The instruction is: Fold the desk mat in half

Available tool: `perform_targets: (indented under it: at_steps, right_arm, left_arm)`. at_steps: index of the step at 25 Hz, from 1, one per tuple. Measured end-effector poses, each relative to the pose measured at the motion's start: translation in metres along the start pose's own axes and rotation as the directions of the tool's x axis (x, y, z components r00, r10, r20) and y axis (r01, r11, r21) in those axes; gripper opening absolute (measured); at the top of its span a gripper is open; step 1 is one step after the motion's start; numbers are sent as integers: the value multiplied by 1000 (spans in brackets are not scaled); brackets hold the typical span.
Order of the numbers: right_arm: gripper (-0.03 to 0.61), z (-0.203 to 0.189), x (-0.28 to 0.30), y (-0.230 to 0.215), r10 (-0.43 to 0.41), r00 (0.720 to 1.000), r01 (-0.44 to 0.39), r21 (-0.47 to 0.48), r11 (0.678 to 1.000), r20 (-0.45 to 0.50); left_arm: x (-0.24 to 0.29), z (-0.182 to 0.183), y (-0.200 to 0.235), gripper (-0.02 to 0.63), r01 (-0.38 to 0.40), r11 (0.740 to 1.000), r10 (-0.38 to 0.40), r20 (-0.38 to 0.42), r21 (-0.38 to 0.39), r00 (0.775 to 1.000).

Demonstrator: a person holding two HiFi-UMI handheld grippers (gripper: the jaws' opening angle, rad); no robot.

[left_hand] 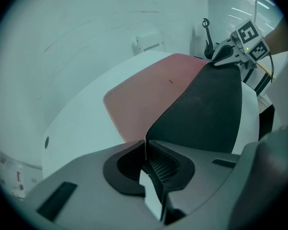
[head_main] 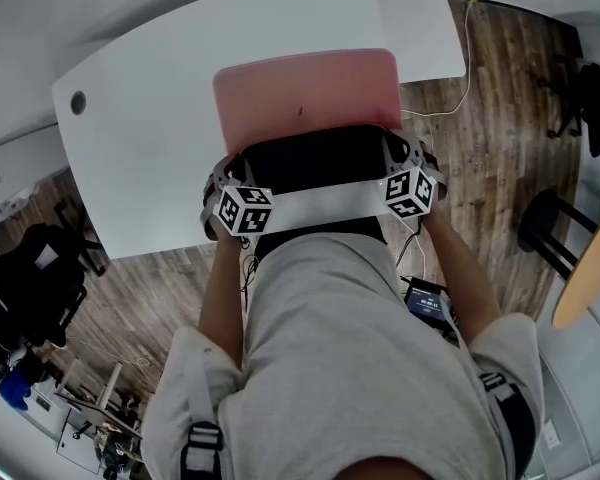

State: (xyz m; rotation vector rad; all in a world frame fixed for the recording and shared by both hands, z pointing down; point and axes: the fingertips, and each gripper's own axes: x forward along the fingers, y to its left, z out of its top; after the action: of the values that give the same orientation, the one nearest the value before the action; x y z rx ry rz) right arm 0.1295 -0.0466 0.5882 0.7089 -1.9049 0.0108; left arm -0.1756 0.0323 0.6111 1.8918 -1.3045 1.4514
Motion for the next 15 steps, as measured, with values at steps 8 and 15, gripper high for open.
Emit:
perform_targets:
  at_steps: [8, 15]
  right_arm:
    - [52, 1, 2, 0, 27, 999, -28, 16, 999, 27]
    - [52, 1, 2, 0, 28, 998, -27, -14, 1000, 60]
  left_arm:
    - [3, 0, 1, 28, 20, 999, -19, -9, 33, 1000]
    - [3, 1, 1, 28, 7, 998, -5, -31, 61, 1000]
